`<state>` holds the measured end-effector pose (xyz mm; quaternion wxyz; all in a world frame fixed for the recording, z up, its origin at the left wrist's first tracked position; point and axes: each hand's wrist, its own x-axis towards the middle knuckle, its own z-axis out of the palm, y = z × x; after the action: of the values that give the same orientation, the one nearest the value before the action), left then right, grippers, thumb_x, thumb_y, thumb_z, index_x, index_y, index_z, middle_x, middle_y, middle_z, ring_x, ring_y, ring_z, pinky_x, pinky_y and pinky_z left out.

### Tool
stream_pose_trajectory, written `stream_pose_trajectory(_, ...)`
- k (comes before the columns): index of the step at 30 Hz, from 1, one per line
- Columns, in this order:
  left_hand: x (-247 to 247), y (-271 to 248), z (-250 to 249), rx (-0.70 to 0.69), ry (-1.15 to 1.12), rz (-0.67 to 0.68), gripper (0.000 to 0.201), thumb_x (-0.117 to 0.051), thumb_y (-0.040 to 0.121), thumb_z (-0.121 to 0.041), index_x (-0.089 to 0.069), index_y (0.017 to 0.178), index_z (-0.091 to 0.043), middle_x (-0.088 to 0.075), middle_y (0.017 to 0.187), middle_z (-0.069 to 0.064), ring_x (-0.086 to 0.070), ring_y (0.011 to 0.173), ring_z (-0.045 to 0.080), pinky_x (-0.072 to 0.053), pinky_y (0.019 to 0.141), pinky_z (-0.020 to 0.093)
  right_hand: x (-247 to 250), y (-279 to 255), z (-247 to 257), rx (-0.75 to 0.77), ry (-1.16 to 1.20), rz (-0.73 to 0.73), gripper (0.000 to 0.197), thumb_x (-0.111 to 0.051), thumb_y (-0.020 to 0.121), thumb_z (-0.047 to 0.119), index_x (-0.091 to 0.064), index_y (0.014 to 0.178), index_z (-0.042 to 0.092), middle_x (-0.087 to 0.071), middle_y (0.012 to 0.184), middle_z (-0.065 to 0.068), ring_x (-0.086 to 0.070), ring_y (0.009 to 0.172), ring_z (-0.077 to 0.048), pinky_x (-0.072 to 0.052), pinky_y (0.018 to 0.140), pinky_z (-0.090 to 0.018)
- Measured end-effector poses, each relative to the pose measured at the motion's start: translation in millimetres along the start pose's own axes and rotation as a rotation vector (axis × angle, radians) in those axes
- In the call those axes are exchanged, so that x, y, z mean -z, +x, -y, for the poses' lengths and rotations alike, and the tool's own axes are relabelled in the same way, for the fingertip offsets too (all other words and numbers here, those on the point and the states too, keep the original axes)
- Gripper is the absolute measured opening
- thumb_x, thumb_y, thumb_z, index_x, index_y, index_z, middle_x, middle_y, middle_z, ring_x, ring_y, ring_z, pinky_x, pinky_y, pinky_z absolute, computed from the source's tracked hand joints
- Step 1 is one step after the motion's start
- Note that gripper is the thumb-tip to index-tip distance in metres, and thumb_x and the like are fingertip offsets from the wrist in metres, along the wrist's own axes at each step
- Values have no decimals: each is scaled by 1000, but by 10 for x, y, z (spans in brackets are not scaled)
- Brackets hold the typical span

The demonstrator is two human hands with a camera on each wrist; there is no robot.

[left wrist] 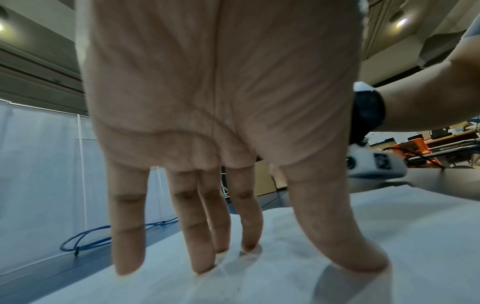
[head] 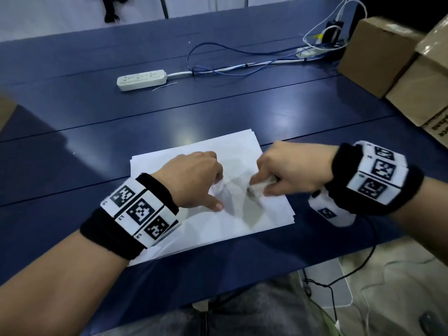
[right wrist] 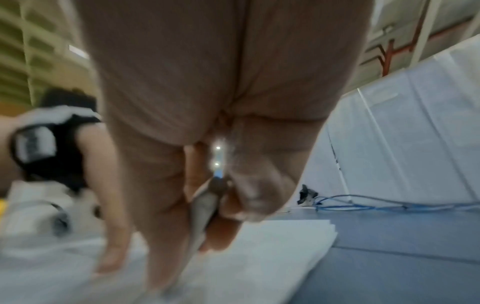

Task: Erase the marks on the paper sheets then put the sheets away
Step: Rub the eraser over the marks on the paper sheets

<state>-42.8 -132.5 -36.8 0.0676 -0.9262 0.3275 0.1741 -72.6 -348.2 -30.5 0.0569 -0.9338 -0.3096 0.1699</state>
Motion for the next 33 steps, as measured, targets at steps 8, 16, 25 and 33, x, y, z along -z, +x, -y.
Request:
stream_pose_trajectory(8,36,22,-28,-4,38,27,53,-72,71,-63,-60,110,-29,-51,110,-9,-52,103,16,-41,81,30,77,171,-32,-163,31,-118,30,-64,81,41,-73,104,24,-62,63,4,-55,66,-11,-52,62,-31)
stream_pose_trajectory(16,21,24,-17,10,58,32,56,-71,71,-65,-58,109,-26,-51,109,-9,-54,97,17,-41,78,31,36,-113,112,10,111,140,30,-69,78,34,-72,107,38,-58,64,13,-53,63,7,-34,54,-6)
stream_pose_trajectory(25,21,41,-43,10,64,25,61,-73,70,-64,-56,117,-29,-51,111,-11,-55,103,17,-42,79,31,32,-14,23,-33,2,27,28,-65,80,30,-71,107,32,-54,65,7,-54,68,-12,-44,59,-25)
stream_pose_trajectory(33,38,42,-59,-4,53,20,63,-73,72,-61,-53,125,-34,-43,101,-13,-54,104,16,-42,76,32,104,144,-139,-150,21,-138,27,-68,82,36,-73,108,32,-47,49,14,-47,54,-3,-37,53,-20)
